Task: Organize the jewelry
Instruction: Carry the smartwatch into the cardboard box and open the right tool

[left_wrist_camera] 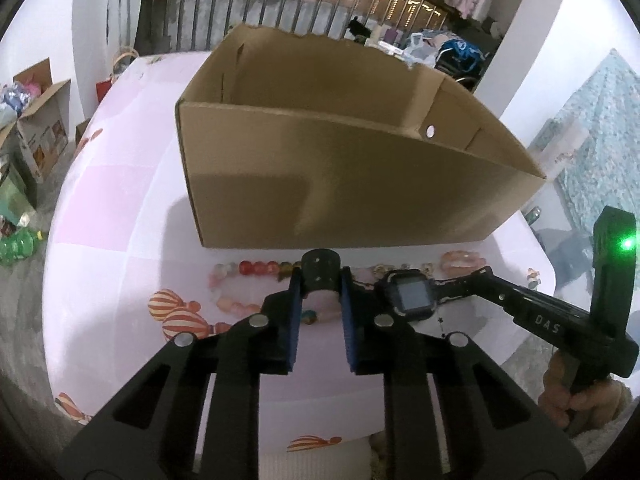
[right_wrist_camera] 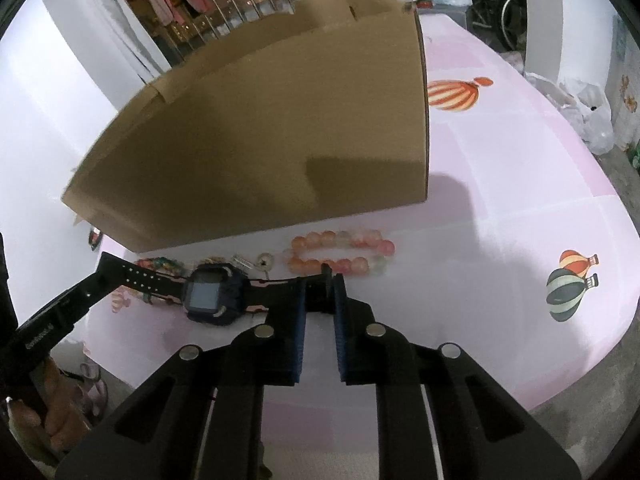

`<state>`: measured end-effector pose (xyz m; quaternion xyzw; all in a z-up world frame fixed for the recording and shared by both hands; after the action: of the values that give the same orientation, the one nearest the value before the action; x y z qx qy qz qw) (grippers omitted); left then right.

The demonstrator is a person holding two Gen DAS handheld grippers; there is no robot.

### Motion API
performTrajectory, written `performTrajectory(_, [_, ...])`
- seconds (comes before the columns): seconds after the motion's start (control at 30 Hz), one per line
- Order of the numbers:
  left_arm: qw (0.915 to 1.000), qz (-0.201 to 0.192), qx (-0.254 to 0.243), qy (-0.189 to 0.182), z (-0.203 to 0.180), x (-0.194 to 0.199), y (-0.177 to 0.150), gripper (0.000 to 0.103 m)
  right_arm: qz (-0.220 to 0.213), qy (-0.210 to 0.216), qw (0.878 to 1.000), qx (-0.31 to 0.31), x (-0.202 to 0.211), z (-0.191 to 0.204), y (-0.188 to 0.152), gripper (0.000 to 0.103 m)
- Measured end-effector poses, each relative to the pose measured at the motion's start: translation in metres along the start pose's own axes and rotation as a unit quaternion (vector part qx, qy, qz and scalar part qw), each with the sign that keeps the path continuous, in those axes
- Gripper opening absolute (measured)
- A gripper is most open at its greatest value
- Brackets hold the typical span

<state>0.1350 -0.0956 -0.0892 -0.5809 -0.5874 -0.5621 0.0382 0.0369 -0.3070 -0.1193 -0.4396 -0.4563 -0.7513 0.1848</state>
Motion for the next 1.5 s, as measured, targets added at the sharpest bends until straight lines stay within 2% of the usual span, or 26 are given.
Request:
performTrajectory(0.23, [0.9997, -0.023, -0.007, -0.004, -0.012, 0.018, 0.005, 0.015, -0.04, 0.004, 0.999, 0.017, 0.022, 0.007, 0.005, 0.013])
performTrajectory(0.53, [0.9962, -0.074, -0.042, -0.02, -0.038, 0.069, 0.023, 0.015, -0.109, 0.018, 0.993, 0.038, 0.075, 0.009, 0.021, 0.013])
performTrajectory(0.7, [0.9892, -0.119, -0.077, -0.037, -0.061, 0.105, 0.054, 0.015, -0.175, 0.047, 0.982, 0.059, 0.123, 0.019, 0.054, 0.013])
performTrajectory(0.8, [0.9851, -0.139, -0.094, -0.037, -0.07, 0.119, 0.085, 0.015, -0.21, 0.066, 0.973, 0.074, 0.143, 0.026, 0.091, 0.013])
performTrajectory(0.87, [0.9845, -0.141, -0.096, -0.041, -0.07, 0.118, 0.111, 0.015, -0.215, 0.078, 0.97, 0.083, 0.143, 0.03, 0.116, 0.013])
performTrajectory(0.93, [0.9863, -0.133, -0.09, -0.039, -0.065, 0.109, 0.133, 0.015, -0.208, 0.083, 0.971, 0.089, 0.135, 0.035, 0.142, 0.013])
performTrajectory(1.0, [0.9914, -0.105, -0.065, -0.043, -0.054, 0.089, 0.156, 0.015, -0.19, 0.089, 0.973, 0.093, 0.122, 0.04, 0.167, 0.013])
performTrajectory(1.17, [0.9982, -0.035, -0.044, -0.019, -0.028, 0.024, 0.198, 0.015, -0.088, 0.079, 0.988, 0.097, 0.051, 0.052, 0.216, 0.013])
performTrajectory(1.33, [0.998, 0.053, -0.029, 0.021, -0.003, -0.053, 0.212, 0.015, 0.011, 0.04, 0.994, 0.101, -0.026, 0.056, 0.234, 0.013])
performTrajectory(1.5, [0.9918, 0.115, -0.028, 0.048, 0.012, -0.1, 0.208, 0.016, 0.056, 0.012, 0.993, 0.103, -0.069, 0.056, 0.237, 0.013])
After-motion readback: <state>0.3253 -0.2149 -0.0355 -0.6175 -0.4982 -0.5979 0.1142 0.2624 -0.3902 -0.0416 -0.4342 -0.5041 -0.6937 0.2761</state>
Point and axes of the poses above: each gripper's, at about its wrist camera, not at the fingertips, and x roughly against the way its jaws point, z to its left, y to its top, the point moved 7 cm from there along -x, roughly the way its jaws point, and after that the axes turned 8 degrees about -y, right-handed, at the moved point
